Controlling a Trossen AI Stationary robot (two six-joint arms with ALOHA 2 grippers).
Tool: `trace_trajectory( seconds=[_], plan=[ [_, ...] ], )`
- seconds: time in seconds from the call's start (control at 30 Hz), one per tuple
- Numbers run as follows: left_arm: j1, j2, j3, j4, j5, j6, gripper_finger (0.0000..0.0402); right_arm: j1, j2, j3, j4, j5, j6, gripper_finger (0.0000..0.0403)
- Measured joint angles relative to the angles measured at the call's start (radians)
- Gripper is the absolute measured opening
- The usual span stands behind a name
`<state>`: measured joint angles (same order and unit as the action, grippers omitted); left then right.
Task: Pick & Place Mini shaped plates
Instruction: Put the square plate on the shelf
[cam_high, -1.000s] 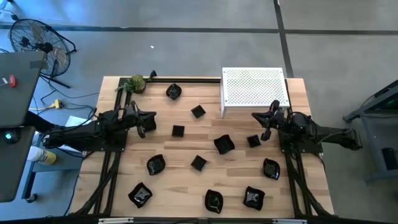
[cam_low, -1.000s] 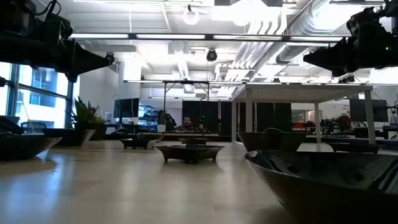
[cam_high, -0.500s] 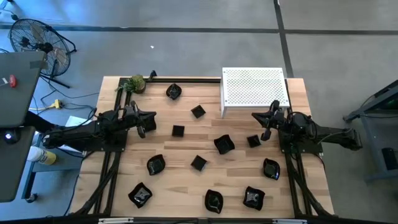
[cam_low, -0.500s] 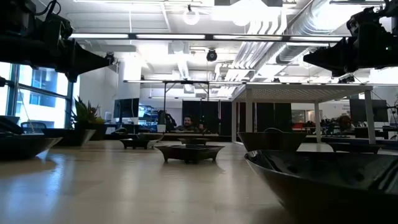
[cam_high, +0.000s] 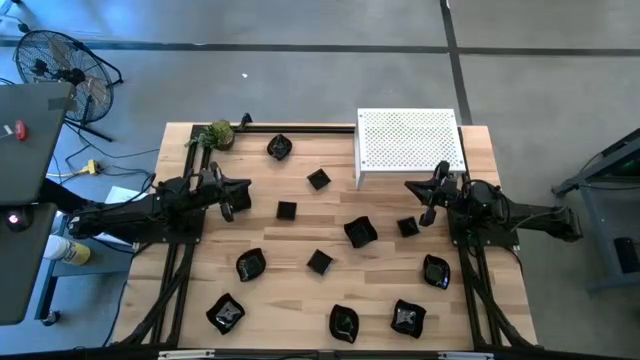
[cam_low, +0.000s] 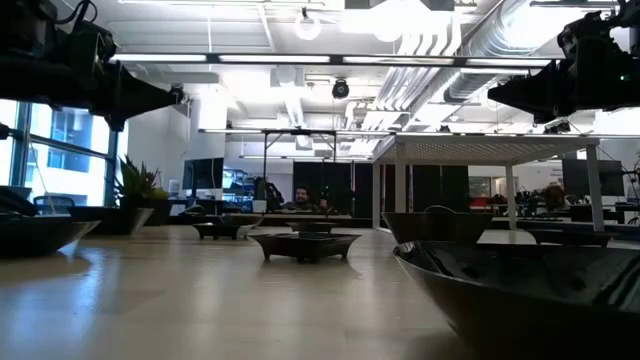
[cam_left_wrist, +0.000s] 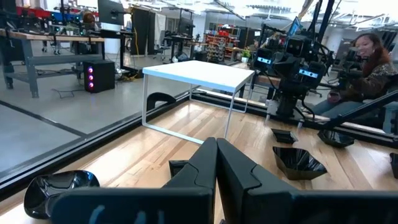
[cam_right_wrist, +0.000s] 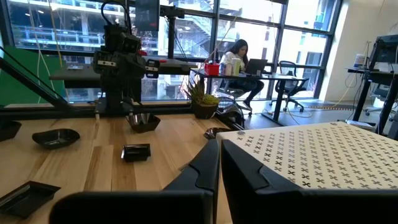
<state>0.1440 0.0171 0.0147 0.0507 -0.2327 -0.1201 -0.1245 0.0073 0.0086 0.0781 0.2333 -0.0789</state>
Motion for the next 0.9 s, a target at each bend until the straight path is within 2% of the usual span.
trace_trajectory(
  seconds=[0.5, 0.63, 0.73, 0.9],
  plan=[
    [0.000, 0.000, 0.000, 0.007, 0.007, -0.013, 0.0001, 0.000, 0.000, 0.000, 0.000, 0.000, 0.000, 0.0012],
    [0.000, 0.000, 0.000, 0.068, -0.001, -0.109, 0.0001, 0.000, 0.000, 0.000, 0.000, 0.000, 0.000, 0.0012],
    [0.000, 0.000, 0.000, 0.129, -0.003, -0.112, 0.0001, 0.000, 0.000, 0.000, 0.000, 0.002, -0.001, 0.0012],
    [0.000, 0.018, 0.031, 0.123, -0.021, -0.054, 0.0000, -0.001, 0.000, 0.000, 0.008, 0.130, -0.033, 0.0012]
  ],
)
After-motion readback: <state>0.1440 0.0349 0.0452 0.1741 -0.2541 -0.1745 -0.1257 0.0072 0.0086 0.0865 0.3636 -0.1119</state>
